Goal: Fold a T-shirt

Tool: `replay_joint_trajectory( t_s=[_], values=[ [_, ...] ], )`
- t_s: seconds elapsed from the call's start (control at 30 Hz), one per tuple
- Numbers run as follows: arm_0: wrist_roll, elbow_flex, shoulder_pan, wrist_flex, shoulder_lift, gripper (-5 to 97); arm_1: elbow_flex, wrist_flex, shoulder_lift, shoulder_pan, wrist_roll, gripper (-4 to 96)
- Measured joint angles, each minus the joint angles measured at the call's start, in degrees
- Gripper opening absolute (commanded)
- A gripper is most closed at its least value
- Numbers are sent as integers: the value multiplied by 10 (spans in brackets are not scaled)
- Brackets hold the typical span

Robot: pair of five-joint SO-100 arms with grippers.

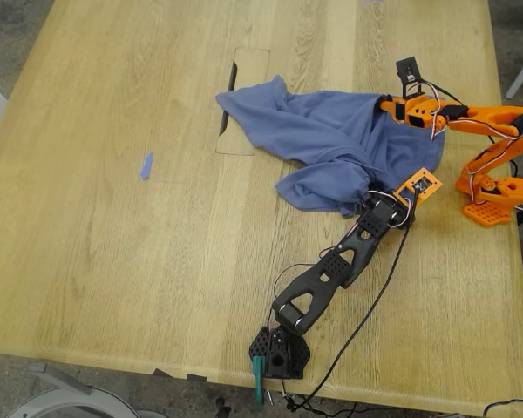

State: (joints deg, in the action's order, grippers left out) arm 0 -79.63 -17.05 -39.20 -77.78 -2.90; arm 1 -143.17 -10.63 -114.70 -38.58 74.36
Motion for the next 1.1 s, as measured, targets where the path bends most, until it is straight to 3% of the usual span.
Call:
replay_joint_trajectory(
  t_s=[0.13,0.47,0.67,0.93,1.1],
  values=[
    [8,0,11,-8,8,340,0,0,0,0,0,0],
    [28,0,31,-19,24,309,-1,0,-18,0,0,0],
    [32,0,42,-20,24,233,-1,2,-19,0,0,0],
    [38,0,72,-19,24,5,-1,12,-31,2,0,0],
    [34,0,78,-19,24,1,-1,26,-47,4,0,0]
  ],
)
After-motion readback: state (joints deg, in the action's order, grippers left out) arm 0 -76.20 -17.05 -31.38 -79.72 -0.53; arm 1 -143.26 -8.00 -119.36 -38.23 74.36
